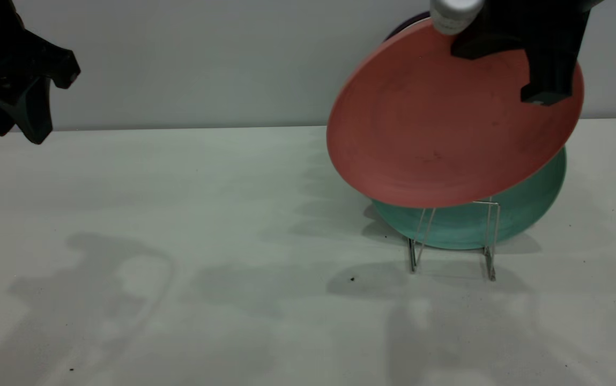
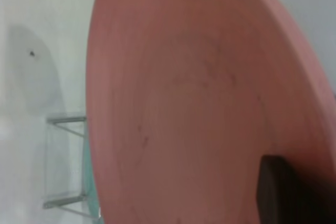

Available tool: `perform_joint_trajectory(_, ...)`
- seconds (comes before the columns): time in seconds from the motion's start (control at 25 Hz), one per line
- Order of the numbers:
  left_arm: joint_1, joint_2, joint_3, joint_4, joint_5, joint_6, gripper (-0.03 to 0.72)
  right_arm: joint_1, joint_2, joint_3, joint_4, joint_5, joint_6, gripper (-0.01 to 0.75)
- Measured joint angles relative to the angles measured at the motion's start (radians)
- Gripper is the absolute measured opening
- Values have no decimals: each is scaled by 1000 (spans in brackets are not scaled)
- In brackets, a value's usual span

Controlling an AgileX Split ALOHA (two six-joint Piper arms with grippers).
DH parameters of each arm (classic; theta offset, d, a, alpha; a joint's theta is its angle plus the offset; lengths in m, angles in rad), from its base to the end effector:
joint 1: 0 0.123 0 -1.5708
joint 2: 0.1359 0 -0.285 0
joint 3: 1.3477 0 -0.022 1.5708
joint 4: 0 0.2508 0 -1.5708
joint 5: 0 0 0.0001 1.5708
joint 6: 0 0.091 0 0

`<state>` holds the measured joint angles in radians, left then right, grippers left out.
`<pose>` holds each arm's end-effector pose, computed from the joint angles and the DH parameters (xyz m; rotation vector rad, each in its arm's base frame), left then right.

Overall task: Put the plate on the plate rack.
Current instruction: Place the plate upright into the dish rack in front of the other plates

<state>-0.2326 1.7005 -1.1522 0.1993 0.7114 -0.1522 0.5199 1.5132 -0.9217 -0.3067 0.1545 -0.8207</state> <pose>0.3384 -0.0680 0.2233 0.2788 2.7055 0.1099 0.2839 0.1576 0.2500 -1.6295 1.5499 -0.3810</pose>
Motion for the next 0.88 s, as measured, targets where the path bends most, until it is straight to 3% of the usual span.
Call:
perform_joint_trajectory(0.2,0,0,0,0,0,0,353,-4,3,0,-2,-24,1,78)
perform_joint_trajectory(0.48,0,0,0,0,0,0,353,-79,3,0,-1,-39,56,78)
perform_joint_trajectory(0.88,0,0,0,0,0,0,352,-125,40,0,-1,-72,90,78)
